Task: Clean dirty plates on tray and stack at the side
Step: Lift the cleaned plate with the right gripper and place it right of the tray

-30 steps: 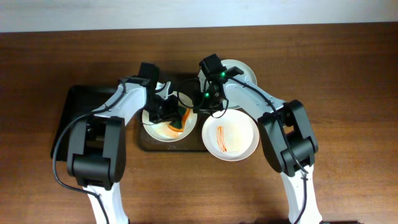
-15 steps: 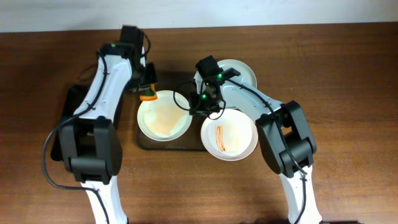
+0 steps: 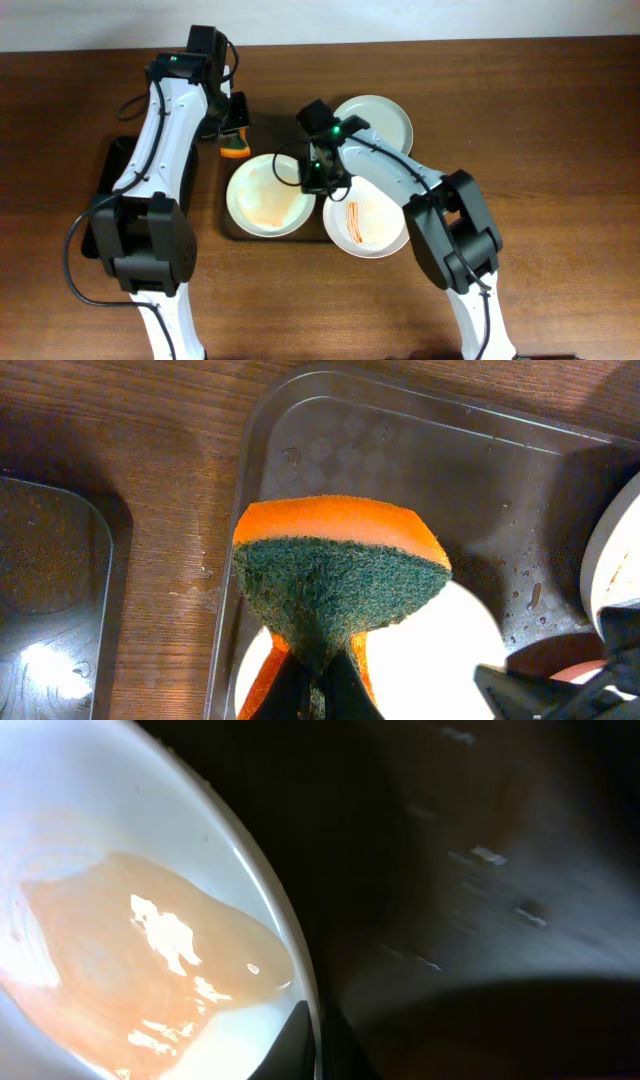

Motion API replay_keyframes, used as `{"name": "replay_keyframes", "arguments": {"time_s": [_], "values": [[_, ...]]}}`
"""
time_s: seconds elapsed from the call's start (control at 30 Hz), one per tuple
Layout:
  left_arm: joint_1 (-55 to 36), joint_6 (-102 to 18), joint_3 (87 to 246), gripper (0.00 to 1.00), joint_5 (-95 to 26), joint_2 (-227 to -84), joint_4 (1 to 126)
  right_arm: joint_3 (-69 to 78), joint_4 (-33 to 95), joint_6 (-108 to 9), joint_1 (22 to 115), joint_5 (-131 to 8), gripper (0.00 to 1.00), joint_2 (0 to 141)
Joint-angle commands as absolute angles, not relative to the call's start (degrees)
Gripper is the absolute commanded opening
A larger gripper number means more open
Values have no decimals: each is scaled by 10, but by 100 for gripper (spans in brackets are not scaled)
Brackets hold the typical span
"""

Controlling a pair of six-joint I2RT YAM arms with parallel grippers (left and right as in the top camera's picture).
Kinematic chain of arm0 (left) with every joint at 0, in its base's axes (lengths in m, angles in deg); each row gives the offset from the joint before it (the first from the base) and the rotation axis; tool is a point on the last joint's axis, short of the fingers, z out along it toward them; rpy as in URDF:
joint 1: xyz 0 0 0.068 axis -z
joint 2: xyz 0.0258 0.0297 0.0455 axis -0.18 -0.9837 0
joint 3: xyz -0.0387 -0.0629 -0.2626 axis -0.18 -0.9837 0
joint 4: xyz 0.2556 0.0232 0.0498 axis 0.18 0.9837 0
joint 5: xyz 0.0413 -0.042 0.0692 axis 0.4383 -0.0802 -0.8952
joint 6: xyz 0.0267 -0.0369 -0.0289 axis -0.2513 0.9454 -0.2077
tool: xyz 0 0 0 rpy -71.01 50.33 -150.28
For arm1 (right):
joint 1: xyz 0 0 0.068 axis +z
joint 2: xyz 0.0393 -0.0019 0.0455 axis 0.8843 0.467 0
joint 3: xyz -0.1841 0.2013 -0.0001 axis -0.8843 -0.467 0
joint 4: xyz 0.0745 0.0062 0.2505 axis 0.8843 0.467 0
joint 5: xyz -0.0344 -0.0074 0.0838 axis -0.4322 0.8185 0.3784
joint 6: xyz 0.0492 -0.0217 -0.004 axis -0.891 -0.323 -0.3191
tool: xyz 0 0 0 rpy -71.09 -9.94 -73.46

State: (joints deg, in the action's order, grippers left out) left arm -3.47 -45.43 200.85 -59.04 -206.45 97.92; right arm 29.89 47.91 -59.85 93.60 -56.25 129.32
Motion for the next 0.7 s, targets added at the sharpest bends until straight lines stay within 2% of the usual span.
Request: {"name": "replay_keyframes", "arguments": {"time_s": [0.0,0.23,0.37,0.47,0.57,0.67], "values": [[-38,-463,2019,1,-611,-2060,987,311,512,-578,917,-633,4,1207],[-38,-462,2019,0,-616,-2060,992,311,521,-567,928,-879,4,1116],[-38,-461,2019,0,-616,-2060,992,311,523,-568,992,-1067,4,1106],[-38,-461,2019,1,-623,-2060,992,311,522,-568,1075,-1291,4,1106],[-38,-461,2019,0,-626,-2060,992,311,522,-569,1129,-1365,4,1106],[-38,-461,2019,0,-626,-2060,992,311,537,-576,1133,-1367,4,1103]]}}
